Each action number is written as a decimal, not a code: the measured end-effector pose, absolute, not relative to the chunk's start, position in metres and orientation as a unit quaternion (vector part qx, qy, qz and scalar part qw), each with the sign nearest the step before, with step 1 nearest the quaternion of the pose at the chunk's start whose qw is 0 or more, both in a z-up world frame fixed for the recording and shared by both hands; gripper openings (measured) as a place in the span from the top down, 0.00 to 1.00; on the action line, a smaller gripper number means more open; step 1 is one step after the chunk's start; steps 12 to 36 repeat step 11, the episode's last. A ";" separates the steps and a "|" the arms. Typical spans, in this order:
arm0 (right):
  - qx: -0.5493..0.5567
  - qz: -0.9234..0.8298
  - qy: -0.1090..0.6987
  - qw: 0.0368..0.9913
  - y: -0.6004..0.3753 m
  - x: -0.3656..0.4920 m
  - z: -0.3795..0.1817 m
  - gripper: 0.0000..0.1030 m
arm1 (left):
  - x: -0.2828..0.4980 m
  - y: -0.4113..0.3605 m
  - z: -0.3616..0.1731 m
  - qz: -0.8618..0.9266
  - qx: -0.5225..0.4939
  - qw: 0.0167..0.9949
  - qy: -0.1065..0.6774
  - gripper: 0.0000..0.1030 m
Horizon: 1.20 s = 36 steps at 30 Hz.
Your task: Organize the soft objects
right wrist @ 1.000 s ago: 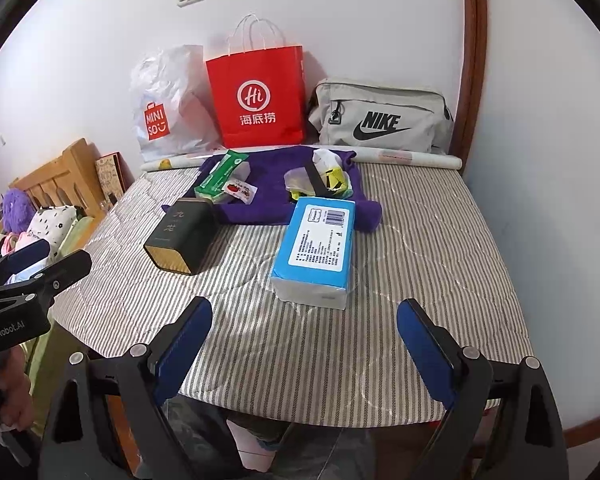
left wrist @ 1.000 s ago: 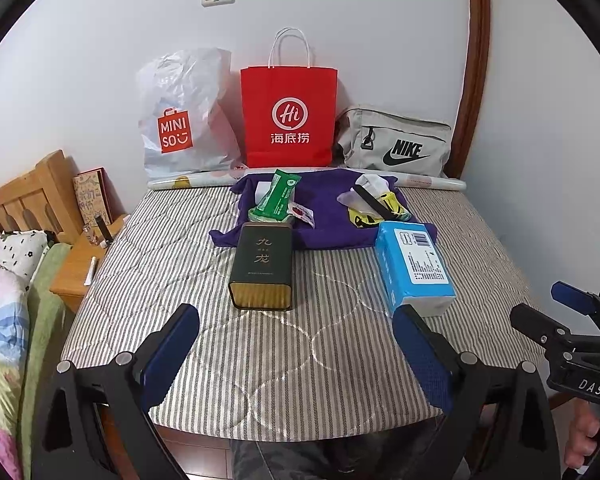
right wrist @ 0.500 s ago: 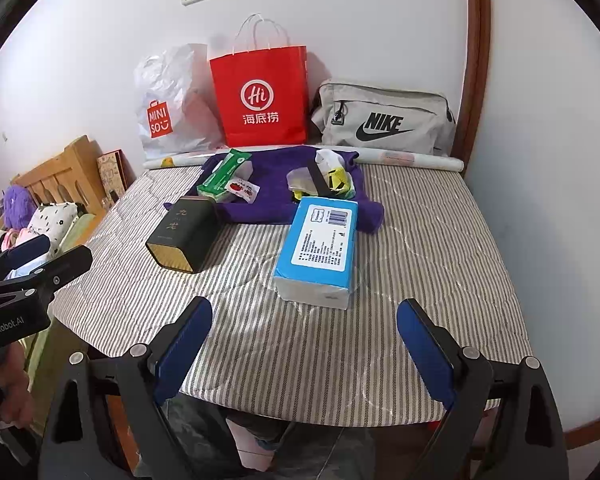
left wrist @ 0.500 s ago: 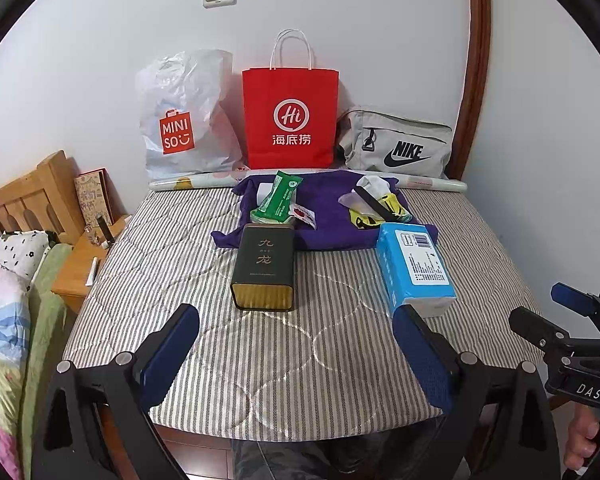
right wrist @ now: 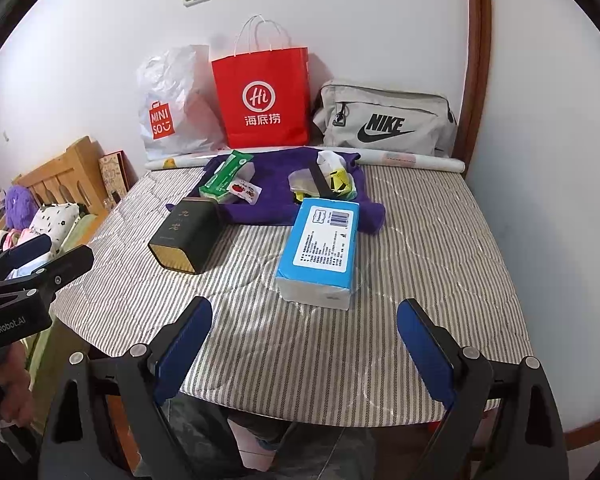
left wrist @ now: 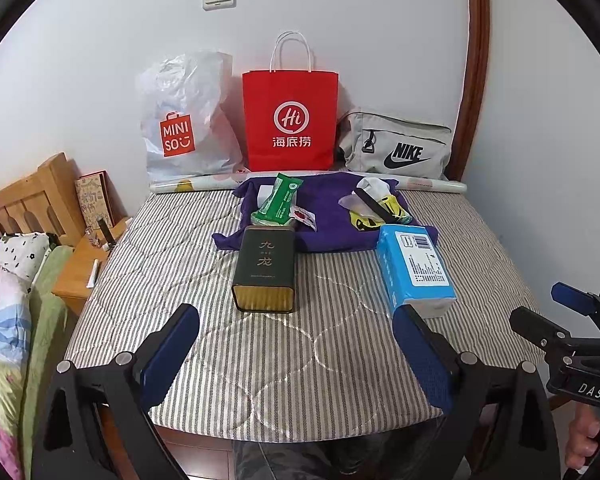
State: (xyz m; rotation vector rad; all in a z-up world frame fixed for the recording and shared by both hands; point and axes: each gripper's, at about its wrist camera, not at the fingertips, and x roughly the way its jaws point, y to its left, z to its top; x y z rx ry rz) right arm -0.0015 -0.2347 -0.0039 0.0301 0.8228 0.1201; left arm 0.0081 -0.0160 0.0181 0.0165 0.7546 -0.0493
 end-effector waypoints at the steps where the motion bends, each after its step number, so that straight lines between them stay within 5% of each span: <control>1: 0.014 0.058 0.399 0.915 -0.235 -0.002 -0.004 0.10 | 0.008 -0.016 0.018 -0.024 0.008 0.929 0.368 0.05; 36: 0.015 0.060 0.400 0.914 -0.235 -0.002 -0.003 0.10 | 0.008 -0.015 0.021 -0.025 0.010 0.931 0.363 0.05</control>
